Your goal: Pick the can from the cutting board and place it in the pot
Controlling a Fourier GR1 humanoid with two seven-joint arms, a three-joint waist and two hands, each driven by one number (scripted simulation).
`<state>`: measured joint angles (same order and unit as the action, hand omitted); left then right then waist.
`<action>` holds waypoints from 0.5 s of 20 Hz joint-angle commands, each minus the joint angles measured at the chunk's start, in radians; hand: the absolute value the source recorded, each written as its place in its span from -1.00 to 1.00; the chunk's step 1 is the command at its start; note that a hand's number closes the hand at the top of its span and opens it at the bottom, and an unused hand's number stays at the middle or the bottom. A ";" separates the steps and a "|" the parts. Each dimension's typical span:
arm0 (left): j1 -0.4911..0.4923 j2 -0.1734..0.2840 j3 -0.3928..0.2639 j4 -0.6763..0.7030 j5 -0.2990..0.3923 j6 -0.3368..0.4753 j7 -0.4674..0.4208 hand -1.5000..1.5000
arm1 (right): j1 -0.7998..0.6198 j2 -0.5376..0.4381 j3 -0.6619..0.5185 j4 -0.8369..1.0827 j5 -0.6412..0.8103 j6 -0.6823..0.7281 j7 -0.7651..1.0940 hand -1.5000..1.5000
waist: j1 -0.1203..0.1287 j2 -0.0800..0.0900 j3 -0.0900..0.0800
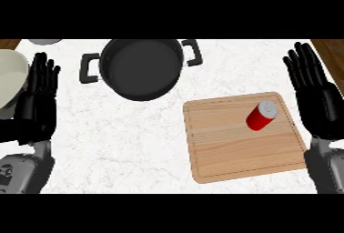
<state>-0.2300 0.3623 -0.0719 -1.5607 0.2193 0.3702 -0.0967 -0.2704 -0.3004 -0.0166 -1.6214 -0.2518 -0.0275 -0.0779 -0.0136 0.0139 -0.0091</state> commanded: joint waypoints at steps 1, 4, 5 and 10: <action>0.022 -0.006 -0.036 0.037 -0.007 -0.055 0.039 0.00 | 0.017 0.021 0.019 0.028 0.071 -0.071 0.058 1.00 | 0.012 -0.013 0.009; 0.079 0.017 -0.140 0.096 0.007 -0.157 0.121 0.00 | 0.049 0.014 0.064 0.079 0.193 -0.209 0.228 1.00 | -0.001 -0.006 0.005; 0.114 0.010 -0.177 0.108 0.009 -0.180 0.148 0.00 | 0.069 -0.008 0.054 0.099 0.212 -0.229 0.284 1.00 | -0.008 -0.005 0.003; 0.167 -0.016 -0.229 0.144 0.032 -0.222 0.187 0.00 | 0.102 -0.104 -0.037 0.091 0.569 -0.580 0.165 -1.00 | -0.052 -0.012 0.000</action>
<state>-0.1066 0.3606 -0.2464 -1.4477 0.2367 0.1950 0.0469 -0.1843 -0.3988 -0.0214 -1.5149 0.1269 -0.3780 0.1166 -0.0541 0.0137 -0.0131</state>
